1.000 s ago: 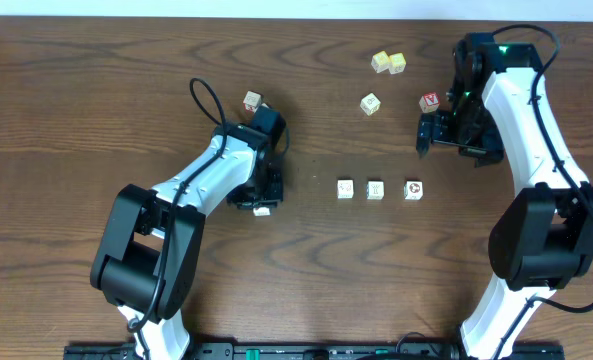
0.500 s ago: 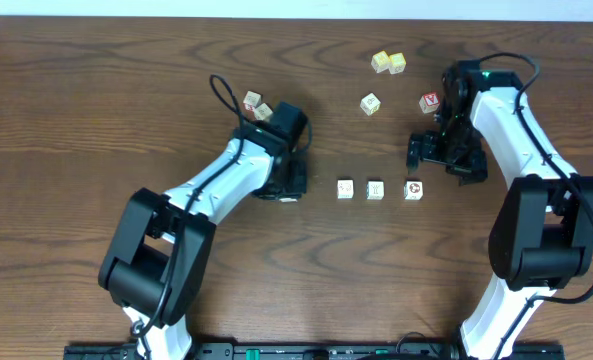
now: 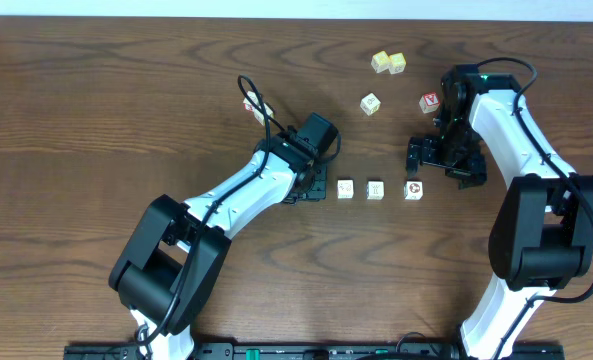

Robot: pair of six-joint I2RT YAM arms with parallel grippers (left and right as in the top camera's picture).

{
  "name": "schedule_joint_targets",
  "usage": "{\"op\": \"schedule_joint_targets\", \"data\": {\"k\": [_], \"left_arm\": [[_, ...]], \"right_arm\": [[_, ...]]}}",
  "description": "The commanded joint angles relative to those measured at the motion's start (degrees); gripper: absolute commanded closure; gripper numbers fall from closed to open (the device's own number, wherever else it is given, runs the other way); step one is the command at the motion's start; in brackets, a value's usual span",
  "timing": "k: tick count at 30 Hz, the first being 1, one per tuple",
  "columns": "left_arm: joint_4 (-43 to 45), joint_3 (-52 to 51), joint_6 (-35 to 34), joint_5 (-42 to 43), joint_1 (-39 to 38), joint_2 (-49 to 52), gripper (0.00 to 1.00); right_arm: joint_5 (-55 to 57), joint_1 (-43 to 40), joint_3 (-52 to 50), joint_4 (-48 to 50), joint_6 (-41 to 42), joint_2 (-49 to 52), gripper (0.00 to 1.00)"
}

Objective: Lift 4 blocks
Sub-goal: 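Carry the 4 block right and set it at the row's left end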

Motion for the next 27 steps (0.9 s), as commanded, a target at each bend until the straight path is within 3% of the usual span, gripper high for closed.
{"op": "schedule_joint_targets", "data": {"k": [1, 3, 5, 10, 19, 24, 27], "left_arm": [[-0.31, 0.66, -1.27, -2.86, -0.04, 0.57, 0.75], [-0.5, 0.66, -1.53, -3.8, -0.04, 0.59, 0.75], [-0.68, 0.66, -1.53, -3.76, -0.04, 0.59, 0.57], [-0.92, 0.74, -1.53, -3.72, 0.26, 0.31, 0.44], [-8.24, 4.66, -1.53, -3.28, 3.91, -4.17, 0.44], [-12.15, 5.07, -1.55, -3.28, 7.21, -8.35, 0.44], [-13.44, 4.83, -1.53, -0.76, 9.55, -8.5, 0.68]], "right_arm": [[-0.31, -0.17, -0.17, -0.02, -0.7, 0.07, 0.01], [-0.28, -0.13, -0.17, -0.04, -0.72, 0.07, 0.01], [-0.28, -0.07, -0.17, -0.17, -0.72, 0.07, 0.01], [-0.28, -0.26, 0.09, -0.76, -0.04, 0.04, 0.01], [-0.07, -2.01, 4.98, -5.33, -0.55, -0.17, 0.01], [0.9, -3.65, 5.4, -6.91, -0.79, -0.15, 0.13], [1.25, -4.07, 4.44, -7.06, -1.16, -0.15, 0.26]]}}
